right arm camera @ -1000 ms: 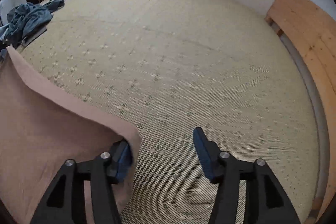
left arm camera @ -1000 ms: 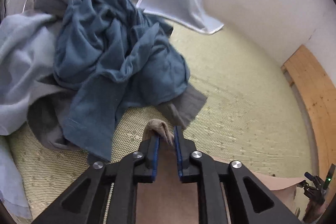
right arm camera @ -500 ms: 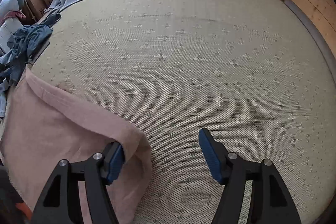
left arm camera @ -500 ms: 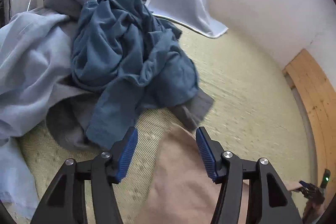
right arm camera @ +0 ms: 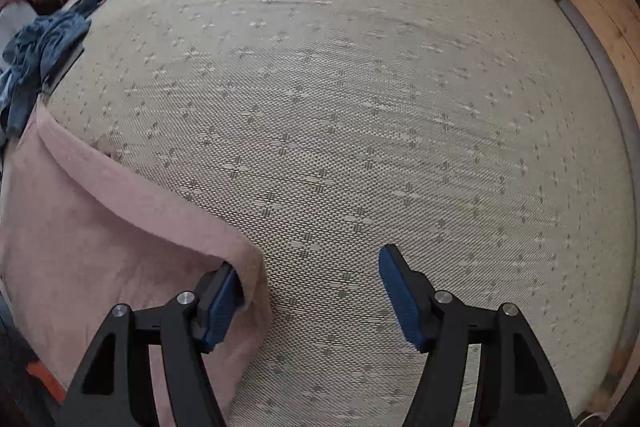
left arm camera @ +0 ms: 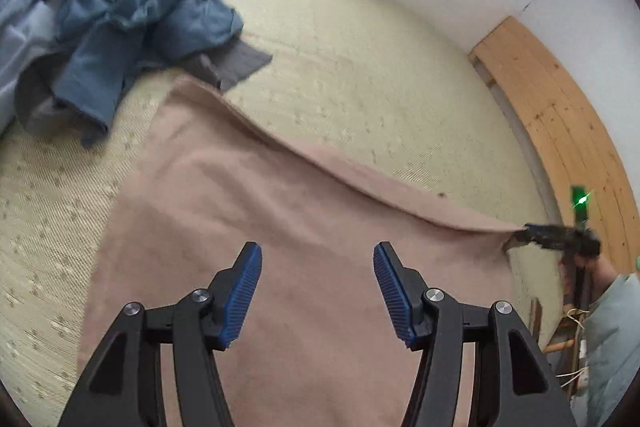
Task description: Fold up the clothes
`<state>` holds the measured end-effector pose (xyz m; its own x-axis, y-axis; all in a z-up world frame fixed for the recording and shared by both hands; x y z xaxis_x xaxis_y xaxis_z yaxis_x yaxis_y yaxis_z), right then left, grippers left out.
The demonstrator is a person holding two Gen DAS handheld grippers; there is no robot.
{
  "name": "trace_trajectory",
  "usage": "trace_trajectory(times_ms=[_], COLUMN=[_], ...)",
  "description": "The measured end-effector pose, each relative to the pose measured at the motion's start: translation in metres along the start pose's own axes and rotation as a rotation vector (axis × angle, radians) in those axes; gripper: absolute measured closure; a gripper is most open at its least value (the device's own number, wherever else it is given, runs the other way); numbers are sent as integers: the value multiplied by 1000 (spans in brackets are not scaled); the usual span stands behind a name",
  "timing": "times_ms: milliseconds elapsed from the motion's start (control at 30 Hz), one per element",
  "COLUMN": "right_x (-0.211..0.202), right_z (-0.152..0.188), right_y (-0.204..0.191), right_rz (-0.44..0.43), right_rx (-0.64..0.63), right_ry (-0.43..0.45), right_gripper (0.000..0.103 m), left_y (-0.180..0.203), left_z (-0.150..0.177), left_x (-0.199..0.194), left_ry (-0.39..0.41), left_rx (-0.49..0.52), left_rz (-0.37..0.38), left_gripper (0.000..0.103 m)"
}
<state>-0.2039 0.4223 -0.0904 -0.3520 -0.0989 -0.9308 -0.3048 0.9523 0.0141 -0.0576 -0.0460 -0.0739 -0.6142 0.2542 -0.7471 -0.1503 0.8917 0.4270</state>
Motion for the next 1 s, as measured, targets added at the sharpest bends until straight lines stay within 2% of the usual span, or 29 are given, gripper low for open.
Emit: trace_trajectory(times_ms=[100,300,333,433,567,633,800,1000], right_x=[-6,-15,-17,-27,-38,-41,-17,13], right_z=[-13,-45,-48,-54,-52,-42,-27,-24], right_y=[3,6,5,-15,-73,-116,-206,-255], right_rz=[33,235,248,215,72,8,-99,-135], right_rx=[-34,-170,-172,-166,-231,-278,-420,-550], right_ry=[-9,-18,-10,66,198,240,259,210], right_gripper=[32,32,32,32,32,32,31,31], left_y=[-12,-8,-7,-6,-6,-7,-9,-11], left_z=[3,5,5,4,3,3,4,7], left_x=[15,27,28,28,25,23,20,21], left_ry=[-24,-35,-32,-24,-16,-12,-14,-29], left_rx=[-31,-3,-2,-1,5,8,23,52], left_rz=[-17,-38,-37,-33,-16,-7,-2,0], left_gripper=[41,41,41,40,40,40,40,40])
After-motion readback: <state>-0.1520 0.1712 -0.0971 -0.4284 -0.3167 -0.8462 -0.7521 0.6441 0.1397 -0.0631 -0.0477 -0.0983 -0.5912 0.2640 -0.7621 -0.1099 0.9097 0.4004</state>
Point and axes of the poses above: each gripper's, at about its wrist camera, not at the fingertips, and x roughly the way its jaws point, y to its right, z to its underside, the point moved 4 cm from there along x, roughly the way its jaws point, and after that the axes turned 8 degrees about y, right-handed, at the moved point
